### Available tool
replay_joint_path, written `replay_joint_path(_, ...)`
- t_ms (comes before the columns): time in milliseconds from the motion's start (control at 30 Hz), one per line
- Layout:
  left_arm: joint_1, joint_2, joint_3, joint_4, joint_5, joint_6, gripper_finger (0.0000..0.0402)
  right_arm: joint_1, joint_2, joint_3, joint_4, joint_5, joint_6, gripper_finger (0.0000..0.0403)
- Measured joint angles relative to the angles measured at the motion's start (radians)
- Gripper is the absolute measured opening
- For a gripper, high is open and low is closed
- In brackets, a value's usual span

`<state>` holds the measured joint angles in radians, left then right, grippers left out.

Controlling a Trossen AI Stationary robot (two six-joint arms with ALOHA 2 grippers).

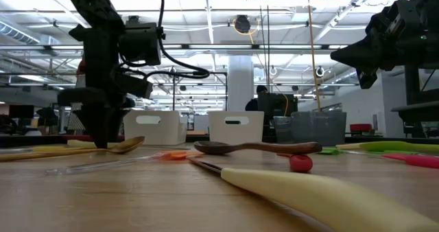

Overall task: Pick & Place Kitchen Items
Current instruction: Put the left yellow knife into the left white bin

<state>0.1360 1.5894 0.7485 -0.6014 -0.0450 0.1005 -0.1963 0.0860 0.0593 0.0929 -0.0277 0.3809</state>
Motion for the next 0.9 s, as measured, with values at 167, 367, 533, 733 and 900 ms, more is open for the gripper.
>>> replay_joint_path(167,-0.001,0.000,-0.002,0.013,0.007,0.002,0.0112,0.000,0.000,0.000,0.000,0.000,0.000,0.0004)
replay_joint_path(367,-0.001,0.000,-0.001,0.018,0.002,-0.024,0.0056,0.000,0.000,0.000,0.000,0.000,0.000,0.0004)
replay_joint_path(533,-0.002,-0.001,-0.001,0.025,-0.008,-0.068,0.0040,0.000,0.000,0.000,0.000,0.000,0.000,0.0004)
replay_joint_path(733,-0.001,-0.012,-0.002,0.029,-0.020,-0.103,0.0040,0.000,0.000,0.000,0.000,0.000,0.000,0.0004)
replay_joint_path(900,0.000,-0.031,-0.003,0.024,-0.023,-0.115,0.0040,0.000,0.000,0.000,0.000,0.000,0.000,0.0004)
